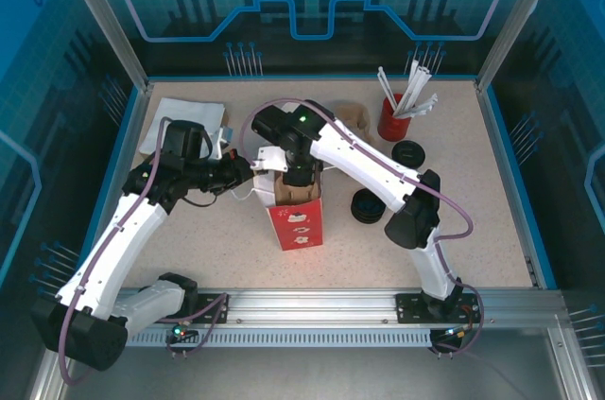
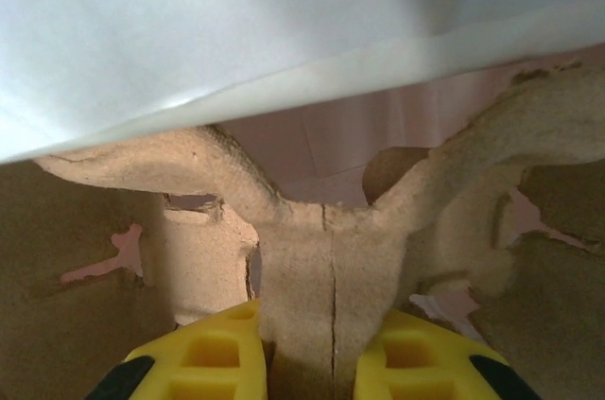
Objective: Pack the takeout coffee
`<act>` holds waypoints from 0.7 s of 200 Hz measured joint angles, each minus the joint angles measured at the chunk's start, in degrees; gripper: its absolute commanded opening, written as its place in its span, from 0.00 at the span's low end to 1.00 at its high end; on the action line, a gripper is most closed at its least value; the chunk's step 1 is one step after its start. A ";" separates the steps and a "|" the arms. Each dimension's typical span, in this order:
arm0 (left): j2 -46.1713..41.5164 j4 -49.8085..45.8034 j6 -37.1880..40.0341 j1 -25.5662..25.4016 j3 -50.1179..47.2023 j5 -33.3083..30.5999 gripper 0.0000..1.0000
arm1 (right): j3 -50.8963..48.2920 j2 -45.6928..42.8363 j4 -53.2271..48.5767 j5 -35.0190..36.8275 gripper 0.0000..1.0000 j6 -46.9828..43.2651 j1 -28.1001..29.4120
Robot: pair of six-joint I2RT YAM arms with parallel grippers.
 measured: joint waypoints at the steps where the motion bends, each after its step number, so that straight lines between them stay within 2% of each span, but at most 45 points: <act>1: 0.00 -0.02 0.00 0.00 0.00 0.00 0.00 | -0.20 -0.07 0.09 -0.02 0.20 0.00 0.00; 38: 0.02 -0.76 0.20 -0.52 0.02 0.00 0.00 | -4.90 -1.81 1.75 -0.85 0.20 -1.64 -0.02; 140: 0.44 -1.95 0.98 -0.85 1.64 0.04 0.00 | -9.49 -4.22 3.48 -2.82 0.20 -4.11 -0.15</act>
